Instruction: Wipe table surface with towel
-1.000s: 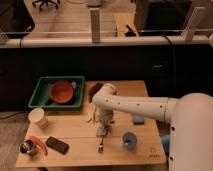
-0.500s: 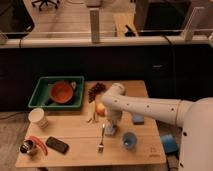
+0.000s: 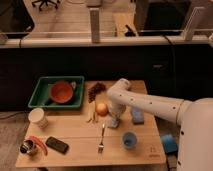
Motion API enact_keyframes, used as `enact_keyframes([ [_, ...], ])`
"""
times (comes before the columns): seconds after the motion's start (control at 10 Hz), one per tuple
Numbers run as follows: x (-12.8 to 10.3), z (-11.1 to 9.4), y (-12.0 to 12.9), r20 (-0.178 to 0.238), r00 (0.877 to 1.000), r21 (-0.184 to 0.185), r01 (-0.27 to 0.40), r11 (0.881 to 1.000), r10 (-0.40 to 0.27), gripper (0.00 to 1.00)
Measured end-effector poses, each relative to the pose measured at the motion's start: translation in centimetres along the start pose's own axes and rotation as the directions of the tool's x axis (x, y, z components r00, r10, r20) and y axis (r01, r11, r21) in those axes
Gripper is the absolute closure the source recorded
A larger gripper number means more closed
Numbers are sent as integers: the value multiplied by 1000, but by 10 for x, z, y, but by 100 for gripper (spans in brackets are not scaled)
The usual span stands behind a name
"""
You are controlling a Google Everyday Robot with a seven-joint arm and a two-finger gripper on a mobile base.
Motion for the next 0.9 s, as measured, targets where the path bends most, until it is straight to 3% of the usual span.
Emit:
enact_keyframes([
  [0.2,7,3,-11,-20,999,41,41,998,-40,100],
  [0.4,5,7,-40,-23,995,62,96,993,-95,100],
  [0.7,-7,18,-85,-14,979,93,206,974,-205,100],
  [0.9,-25,16,-90,2,965,103,260,960,-261,100],
])
